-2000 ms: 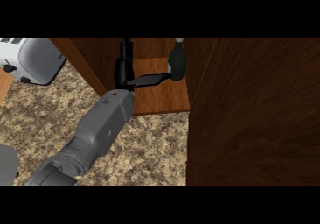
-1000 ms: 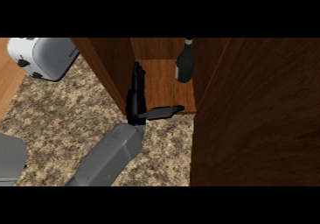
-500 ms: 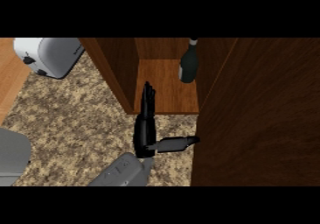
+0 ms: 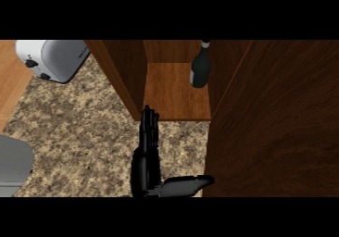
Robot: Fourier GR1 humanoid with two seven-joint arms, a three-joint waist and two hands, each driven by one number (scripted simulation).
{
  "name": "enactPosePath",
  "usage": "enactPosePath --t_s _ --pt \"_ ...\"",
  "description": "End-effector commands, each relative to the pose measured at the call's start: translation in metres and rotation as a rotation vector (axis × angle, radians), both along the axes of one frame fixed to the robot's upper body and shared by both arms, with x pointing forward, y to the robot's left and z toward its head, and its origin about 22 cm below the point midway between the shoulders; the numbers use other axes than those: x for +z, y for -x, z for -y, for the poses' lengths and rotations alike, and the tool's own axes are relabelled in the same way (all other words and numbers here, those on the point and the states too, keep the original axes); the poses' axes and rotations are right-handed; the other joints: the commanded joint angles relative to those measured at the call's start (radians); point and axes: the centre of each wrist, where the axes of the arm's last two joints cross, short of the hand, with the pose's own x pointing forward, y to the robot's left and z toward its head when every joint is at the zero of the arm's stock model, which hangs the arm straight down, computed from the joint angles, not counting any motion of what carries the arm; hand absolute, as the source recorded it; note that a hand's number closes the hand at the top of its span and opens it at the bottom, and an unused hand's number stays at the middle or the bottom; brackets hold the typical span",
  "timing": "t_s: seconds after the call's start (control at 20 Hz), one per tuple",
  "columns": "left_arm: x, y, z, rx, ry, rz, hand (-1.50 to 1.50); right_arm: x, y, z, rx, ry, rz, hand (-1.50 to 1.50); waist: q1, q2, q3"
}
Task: Pick up the wine, place it into the cabinet and close the cabinet
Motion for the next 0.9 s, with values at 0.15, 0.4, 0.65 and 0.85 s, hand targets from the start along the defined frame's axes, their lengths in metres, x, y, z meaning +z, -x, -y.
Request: enactPosePath --t_s 0.15,0.4,0.65,0.85 --pt "0.024 0.037 -0.011 0.040 0.045 0.030 -1.50 0.017 0.016 0.012 0.045 -0.007 0.036 -1.50 0.000 0.002 0.000" --pt "0.028 0.077 -0.040 -0.047 0.028 0.025 -1.50 0.009 0.009 -0.002 0.124 -0.022 -0.013 -1.50 0.008 -0.001 0.000" --pt "0.040 0.074 -0.070 -0.083 0.002 0.036 -1.50 0.012 0.019 0.005 0.178 0.034 -0.054 1.50 -0.001 0.001 0.000" --pt "0.035 0.094 -0.094 -0.131 -0.006 0.051 -1.50 0.007 0.022 0.000 0.202 0.080 -0.019 1.50 0.002 0.001 -0.001"
